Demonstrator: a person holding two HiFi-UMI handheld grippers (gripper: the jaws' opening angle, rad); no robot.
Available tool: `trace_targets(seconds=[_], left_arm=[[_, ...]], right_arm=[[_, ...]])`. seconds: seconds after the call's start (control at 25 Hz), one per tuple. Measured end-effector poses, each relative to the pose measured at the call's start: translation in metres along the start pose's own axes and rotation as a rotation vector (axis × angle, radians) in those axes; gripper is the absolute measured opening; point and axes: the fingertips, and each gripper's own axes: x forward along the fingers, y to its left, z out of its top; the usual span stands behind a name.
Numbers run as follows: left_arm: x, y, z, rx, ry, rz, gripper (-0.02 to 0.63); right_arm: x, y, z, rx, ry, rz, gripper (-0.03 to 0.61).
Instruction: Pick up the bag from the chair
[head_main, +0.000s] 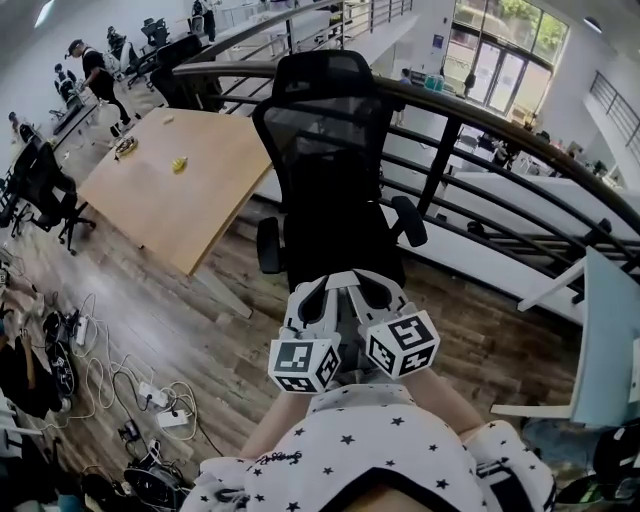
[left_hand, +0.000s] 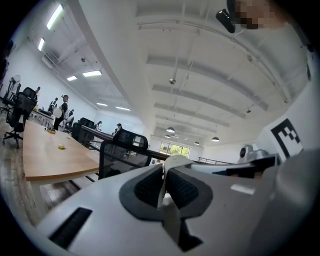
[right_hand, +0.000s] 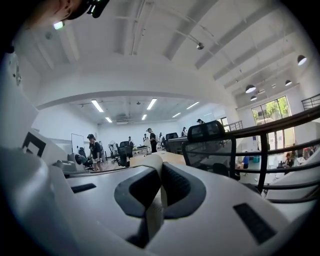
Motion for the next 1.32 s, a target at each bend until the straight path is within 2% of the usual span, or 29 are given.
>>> trace_targets(seconds=[0.52,1.32], left_arm=[[0.004,-0.009,0.009,0.025,-0.01,-0.047,0.025],[-0.007,-0.005,0.007,0.033,0.011,-0.045,0.025]], right_arm=[[-0.009,-0.001,0.011,-0.007,-0.038,-0.03,-0.003],[-0.01,0.012,0.004,0.038,-0.019,0.025,-0.003]])
